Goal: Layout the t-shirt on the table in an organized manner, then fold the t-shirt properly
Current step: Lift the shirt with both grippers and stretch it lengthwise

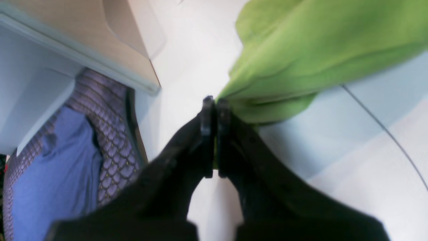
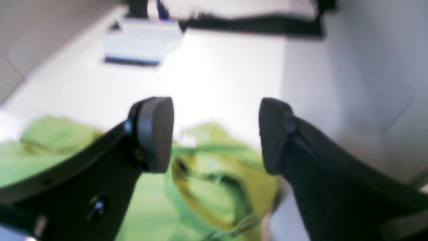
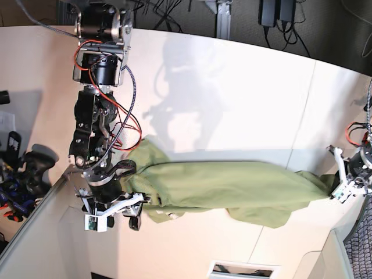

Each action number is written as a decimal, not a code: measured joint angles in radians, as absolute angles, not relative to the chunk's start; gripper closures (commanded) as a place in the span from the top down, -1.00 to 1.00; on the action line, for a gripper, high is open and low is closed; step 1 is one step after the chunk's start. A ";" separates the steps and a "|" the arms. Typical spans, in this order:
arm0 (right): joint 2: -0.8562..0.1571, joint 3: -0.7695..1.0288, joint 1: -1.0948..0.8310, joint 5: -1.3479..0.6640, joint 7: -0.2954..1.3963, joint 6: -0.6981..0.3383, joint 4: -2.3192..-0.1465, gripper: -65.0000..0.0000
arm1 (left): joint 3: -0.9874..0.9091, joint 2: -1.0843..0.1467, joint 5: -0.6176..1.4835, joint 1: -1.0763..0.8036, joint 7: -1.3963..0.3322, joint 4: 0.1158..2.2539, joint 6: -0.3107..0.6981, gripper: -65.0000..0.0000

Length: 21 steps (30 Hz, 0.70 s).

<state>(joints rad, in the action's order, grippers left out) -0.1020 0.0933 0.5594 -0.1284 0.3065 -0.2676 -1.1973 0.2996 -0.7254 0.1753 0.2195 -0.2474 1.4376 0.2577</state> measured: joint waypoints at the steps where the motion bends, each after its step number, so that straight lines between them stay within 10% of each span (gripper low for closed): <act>1: -0.091 0.080 0.559 -0.106 0.276 -0.265 -1.147 0.21 | 0.300 -0.725 0.175 0.212 -0.247 1.437 0.258 -1.00; 14: -0.079 -0.013 0.554 0.111 0.247 -0.265 -0.959 0.21 | 0.300 -0.725 0.175 0.189 -0.247 1.438 0.258 -1.00; 21: -0.089 -0.013 0.554 0.154 0.247 -0.264 -0.959 -0.82 | 0.300 -0.725 0.175 0.189 -0.247 1.438 0.258 -1.00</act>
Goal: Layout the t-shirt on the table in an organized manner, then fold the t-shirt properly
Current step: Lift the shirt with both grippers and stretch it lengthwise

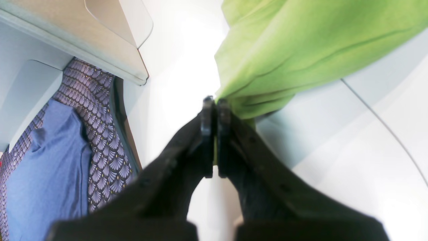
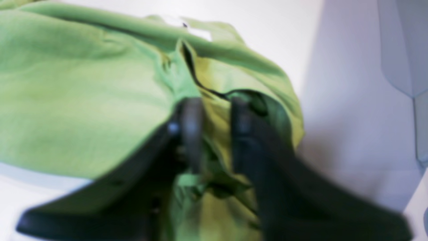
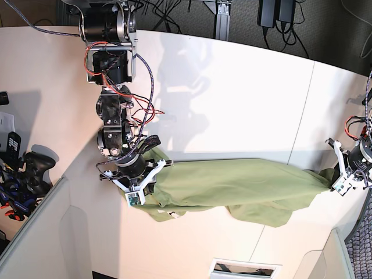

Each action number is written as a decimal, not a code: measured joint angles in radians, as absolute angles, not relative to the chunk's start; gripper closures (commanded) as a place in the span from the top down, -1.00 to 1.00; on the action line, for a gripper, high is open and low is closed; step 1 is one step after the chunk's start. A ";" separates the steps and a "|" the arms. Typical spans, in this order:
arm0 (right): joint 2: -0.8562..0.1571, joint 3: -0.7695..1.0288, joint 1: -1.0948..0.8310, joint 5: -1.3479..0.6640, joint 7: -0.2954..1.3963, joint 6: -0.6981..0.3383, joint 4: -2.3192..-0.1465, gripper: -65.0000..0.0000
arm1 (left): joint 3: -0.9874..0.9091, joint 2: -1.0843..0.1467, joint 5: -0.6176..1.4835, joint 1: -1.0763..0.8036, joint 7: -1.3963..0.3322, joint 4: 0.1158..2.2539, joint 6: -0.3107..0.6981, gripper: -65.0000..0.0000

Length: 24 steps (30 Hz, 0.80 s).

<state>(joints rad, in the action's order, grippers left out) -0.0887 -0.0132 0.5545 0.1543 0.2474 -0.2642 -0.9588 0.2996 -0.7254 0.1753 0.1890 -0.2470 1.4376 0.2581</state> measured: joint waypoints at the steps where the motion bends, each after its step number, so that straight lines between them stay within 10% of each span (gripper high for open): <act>1: -0.089 -0.013 0.554 0.154 0.247 -0.265 -0.959 -0.90 | 0.300 -0.725 0.176 0.189 -0.247 1.438 0.258 -1.00; 24: -0.222 -0.014 0.800 0.091 0.264 -0.268 -1.128 -1.00 | 0.300 -0.732 0.144 0.358 -0.247 1.437 0.134 -1.00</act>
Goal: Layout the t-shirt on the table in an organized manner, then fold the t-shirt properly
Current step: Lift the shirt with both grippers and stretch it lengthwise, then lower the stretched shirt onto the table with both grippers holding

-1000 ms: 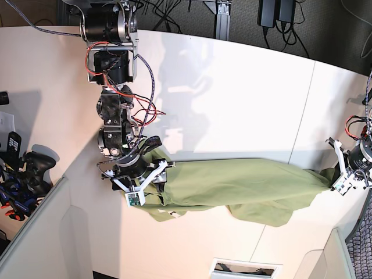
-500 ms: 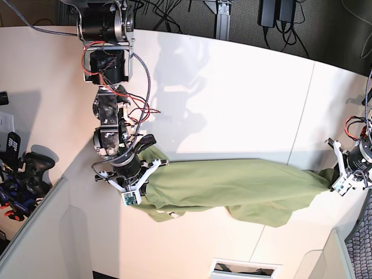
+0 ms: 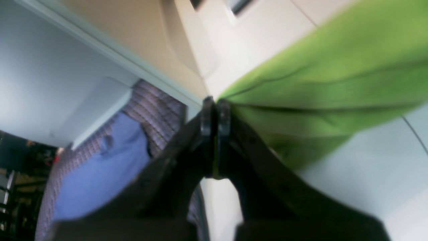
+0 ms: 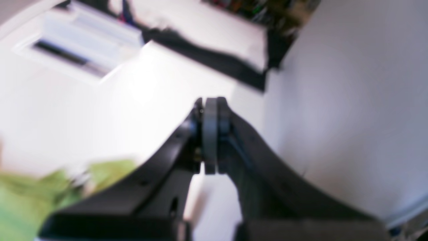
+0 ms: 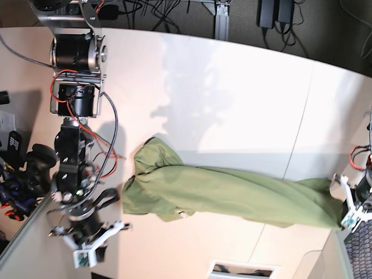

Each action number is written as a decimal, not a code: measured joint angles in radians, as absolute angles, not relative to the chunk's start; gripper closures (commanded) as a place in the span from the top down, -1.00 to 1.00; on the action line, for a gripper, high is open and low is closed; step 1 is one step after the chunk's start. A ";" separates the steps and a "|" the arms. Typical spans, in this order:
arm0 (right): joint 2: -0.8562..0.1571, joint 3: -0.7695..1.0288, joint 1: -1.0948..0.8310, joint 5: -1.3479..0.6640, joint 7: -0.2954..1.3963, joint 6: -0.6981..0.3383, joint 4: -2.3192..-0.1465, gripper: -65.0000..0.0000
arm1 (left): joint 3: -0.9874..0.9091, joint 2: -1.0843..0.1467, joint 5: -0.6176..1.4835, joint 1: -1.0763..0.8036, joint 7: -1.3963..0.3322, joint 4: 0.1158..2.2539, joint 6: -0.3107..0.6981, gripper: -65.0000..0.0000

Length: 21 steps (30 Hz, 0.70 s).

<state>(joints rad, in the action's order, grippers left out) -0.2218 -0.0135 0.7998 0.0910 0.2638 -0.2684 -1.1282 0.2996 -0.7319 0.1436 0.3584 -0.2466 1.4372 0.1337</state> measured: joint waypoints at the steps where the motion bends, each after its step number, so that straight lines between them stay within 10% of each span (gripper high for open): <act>1: -0.228 -0.014 0.825 0.077 0.271 -0.276 -1.129 -1.00 | 0.300 -0.731 0.151 0.379 -0.247 1.437 0.134 -1.00; 8: -0.230 -0.014 0.828 -0.073 0.389 -0.316 -1.097 -1.00 | 0.300 -0.731 0.189 0.388 -0.326 1.438 0.183 -1.00; 13: -0.227 -0.015 0.771 -0.064 0.237 -0.344 -0.965 0.11 | 0.300 -0.731 0.228 0.391 -0.324 1.437 0.187 -1.00; 21: -0.224 -0.015 0.706 -0.030 0.109 -0.363 -0.699 0.15 | 0.300 -0.729 0.271 0.380 -0.336 1.437 0.187 -1.00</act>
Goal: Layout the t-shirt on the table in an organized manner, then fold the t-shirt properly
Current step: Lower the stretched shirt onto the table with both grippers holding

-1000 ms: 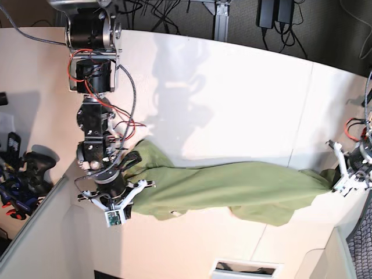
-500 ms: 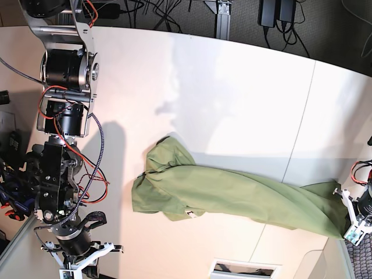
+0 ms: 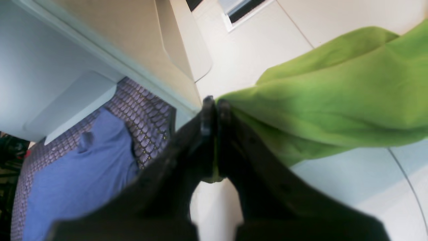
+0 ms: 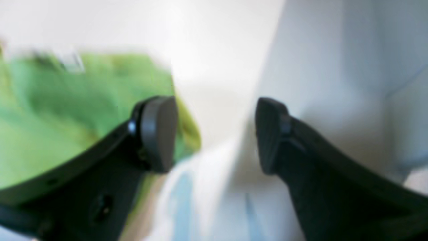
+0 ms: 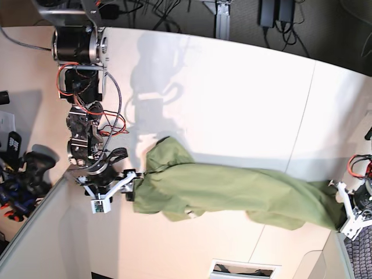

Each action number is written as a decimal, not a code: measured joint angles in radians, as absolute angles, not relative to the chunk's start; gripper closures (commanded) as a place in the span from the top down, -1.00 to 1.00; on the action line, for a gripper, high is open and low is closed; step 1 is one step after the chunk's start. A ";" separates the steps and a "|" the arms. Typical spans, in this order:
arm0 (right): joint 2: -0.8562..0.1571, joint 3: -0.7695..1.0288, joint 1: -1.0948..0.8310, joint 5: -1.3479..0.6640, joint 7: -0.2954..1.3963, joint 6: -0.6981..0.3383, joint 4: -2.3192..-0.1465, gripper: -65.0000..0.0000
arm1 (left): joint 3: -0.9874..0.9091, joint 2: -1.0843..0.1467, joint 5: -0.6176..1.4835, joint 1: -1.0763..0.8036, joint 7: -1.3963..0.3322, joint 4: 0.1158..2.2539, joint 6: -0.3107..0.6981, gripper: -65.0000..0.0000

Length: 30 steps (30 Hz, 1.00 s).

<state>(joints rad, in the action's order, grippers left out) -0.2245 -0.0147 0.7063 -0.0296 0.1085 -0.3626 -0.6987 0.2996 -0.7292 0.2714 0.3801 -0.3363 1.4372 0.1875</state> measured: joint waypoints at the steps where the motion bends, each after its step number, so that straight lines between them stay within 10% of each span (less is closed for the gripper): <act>1: -0.224 -0.015 0.706 -0.030 0.071 -0.363 -0.677 0.15 | 0.300 -0.728 0.273 0.380 -0.337 1.437 0.187 -1.00; 11: -0.104 -0.020 0.713 0.106 -0.033 -0.369 -0.609 0.13 | 0.300 -0.728 0.275 0.369 -0.340 1.437 0.222 -1.00; 18: -0.115 -0.021 0.714 0.181 -0.101 -0.371 -0.609 -1.00 | 0.300 -0.728 0.278 0.368 -0.340 1.437 0.222 -1.00; 30: -0.110 0.052 0.714 0.224 -0.106 -0.314 -0.646 -1.00 | 0.300 -0.728 0.278 0.368 -0.340 1.437 0.222 -1.00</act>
